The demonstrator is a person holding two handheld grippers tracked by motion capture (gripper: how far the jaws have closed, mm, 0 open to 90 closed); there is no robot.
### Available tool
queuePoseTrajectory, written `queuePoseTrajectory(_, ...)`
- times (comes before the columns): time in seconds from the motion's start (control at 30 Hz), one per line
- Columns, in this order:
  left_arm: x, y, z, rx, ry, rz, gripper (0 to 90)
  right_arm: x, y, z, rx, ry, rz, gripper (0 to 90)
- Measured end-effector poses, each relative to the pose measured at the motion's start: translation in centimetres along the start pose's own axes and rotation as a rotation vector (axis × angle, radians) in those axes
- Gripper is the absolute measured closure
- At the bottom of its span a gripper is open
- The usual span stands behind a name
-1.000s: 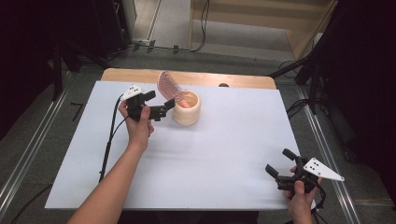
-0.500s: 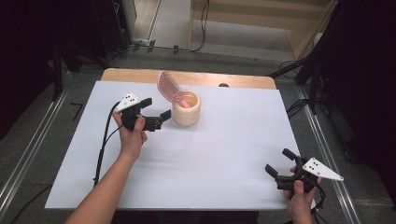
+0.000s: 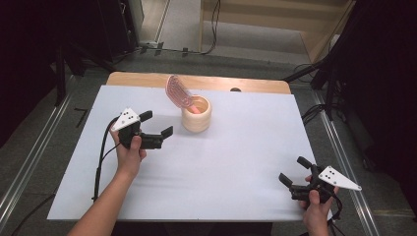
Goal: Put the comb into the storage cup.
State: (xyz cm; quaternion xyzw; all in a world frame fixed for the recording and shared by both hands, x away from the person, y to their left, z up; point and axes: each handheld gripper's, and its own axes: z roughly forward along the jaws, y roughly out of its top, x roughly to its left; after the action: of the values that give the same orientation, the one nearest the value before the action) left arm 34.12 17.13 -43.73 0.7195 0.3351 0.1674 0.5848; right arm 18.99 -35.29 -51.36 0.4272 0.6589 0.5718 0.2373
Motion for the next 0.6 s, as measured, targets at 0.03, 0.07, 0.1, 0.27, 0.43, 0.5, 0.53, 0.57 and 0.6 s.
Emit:
queuePoseTrajectory(0.03,0.0,-0.1,-0.2,-0.003,0.002,-0.002,0.0,0.0,0.0,0.0,0.001,0.0,0.0,0.0)
queuePoseTrajectory(0.07,0.0,-0.1,-0.4,-0.004,-0.001,-0.002,0.0,0.0,0.0,0.0,0.002,-0.001,-0.001,0.0)
queuePoseTrajectory(0.1,0.0,-0.2,-0.6,0.0,0.0,0.0,0.0,0.0,0.0,0.0,0.002,-0.001,-0.001,0.0)
queuePoseTrajectory(0.27,-0.2,-0.7,-1.5,0.009,-0.001,0.022,0.0,0.0,0.0,0.0,0.002,-0.002,-0.001,0.0)
queuePoseTrajectory(0.43,-0.3,-1.4,-2.7,0.0,0.019,0.027,0.0,0.1,0.0,0.0,0.004,-0.002,0.001,0.0)
queuePoseTrajectory(0.5,-0.4,-1.8,-3.1,-0.002,0.024,0.026,0.0,0.1,0.0,0.0,0.006,-0.003,0.001,0.0)
queuePoseTrajectory(0.53,-0.5,-1.9,-3.3,-0.001,0.026,0.026,0.0,0.1,0.0,0.1,0.004,-0.003,0.0,0.0)
queuePoseTrajectory(0.57,-0.5,-2.1,-3.5,-0.004,0.028,0.027,0.0,0.1,0.0,0.1,0.006,-0.003,0.0,0.0)
queuePoseTrajectory(0.6,-0.6,-2.3,-3.7,-0.005,0.028,0.027,0.0,0.2,0.0,0.1,0.005,-0.002,0.0,0.0)
